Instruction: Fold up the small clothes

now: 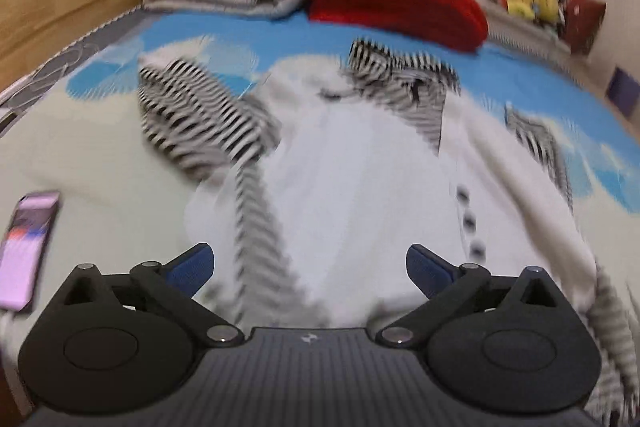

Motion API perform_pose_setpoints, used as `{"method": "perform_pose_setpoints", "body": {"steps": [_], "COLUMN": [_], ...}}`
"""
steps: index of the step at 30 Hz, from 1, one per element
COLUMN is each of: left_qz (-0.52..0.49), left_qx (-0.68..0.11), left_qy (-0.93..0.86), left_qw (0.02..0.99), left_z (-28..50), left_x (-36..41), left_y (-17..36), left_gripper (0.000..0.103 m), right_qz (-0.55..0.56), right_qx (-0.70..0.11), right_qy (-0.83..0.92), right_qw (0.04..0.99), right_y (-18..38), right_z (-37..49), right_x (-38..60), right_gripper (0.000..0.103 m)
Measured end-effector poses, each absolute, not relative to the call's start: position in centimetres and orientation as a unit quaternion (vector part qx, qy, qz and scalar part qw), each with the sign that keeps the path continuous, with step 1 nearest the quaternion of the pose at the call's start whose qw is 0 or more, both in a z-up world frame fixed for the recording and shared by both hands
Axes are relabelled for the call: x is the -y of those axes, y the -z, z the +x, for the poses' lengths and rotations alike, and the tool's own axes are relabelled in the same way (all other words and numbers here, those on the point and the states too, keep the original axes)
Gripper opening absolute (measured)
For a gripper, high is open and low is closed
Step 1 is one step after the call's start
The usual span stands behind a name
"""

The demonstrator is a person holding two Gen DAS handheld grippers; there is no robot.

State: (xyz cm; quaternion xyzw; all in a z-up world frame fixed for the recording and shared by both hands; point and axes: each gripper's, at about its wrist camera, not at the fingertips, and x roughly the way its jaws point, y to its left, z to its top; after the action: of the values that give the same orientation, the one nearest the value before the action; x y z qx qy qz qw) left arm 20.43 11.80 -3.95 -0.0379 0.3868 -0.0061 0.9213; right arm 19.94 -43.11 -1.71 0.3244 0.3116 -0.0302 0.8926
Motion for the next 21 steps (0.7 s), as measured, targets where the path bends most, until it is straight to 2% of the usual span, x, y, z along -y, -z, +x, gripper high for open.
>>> {"method": "perform_pose_setpoints", "body": {"steps": [7,11,14,15,16,17,19,21], "left_qz": [-0.111,-0.073,-0.098,-0.107,-0.110,-0.106,-0.098,-0.102], "left_qx": [-0.396,-0.378,-0.396,-0.404,-0.407,-0.409,-0.404,-0.397], "left_qy": [0.027,0.001,-0.004,-0.006,-0.009,-0.015,-0.028,-0.037], "left_qw": [0.911,0.923,0.913,0.909,0.907,0.906,0.909,0.911], "left_z": [28.1,29.2,29.9,30.2,30.4,30.6,30.4,30.3], "left_x": [-9.8,-9.2,-9.6,-9.7,-9.7,-9.6,-9.8,-10.1], "left_y": [6.1,6.4,7.2,7.6,7.8,8.0,7.9,7.7], "left_gripper": [0.103,0.103,0.103,0.103,0.103,0.103,0.103,0.103], "right_qz": [0.356,0.359,0.353,0.334,0.309,0.284,0.215,0.200], "right_qx": [-0.330,-0.362,-0.359,-0.352,-0.365,-0.373,-0.339,-0.315], "right_qy": [0.094,0.130,0.129,0.107,0.080,0.080,0.117,0.195], "right_qw": [0.869,0.850,0.854,0.868,0.875,0.880,0.908,0.907], "right_y": [7.4,11.7,14.1,13.8,13.6,13.2,11.4,10.6], "right_z": [39.2,45.3,47.7,48.0,48.5,48.8,47.2,44.9], "right_x": [45.0,44.7,43.9,43.4,42.9,42.7,44.1,48.4], "right_gripper": [0.077,0.077,0.078,0.056,0.006,0.002,0.002,0.002]}}
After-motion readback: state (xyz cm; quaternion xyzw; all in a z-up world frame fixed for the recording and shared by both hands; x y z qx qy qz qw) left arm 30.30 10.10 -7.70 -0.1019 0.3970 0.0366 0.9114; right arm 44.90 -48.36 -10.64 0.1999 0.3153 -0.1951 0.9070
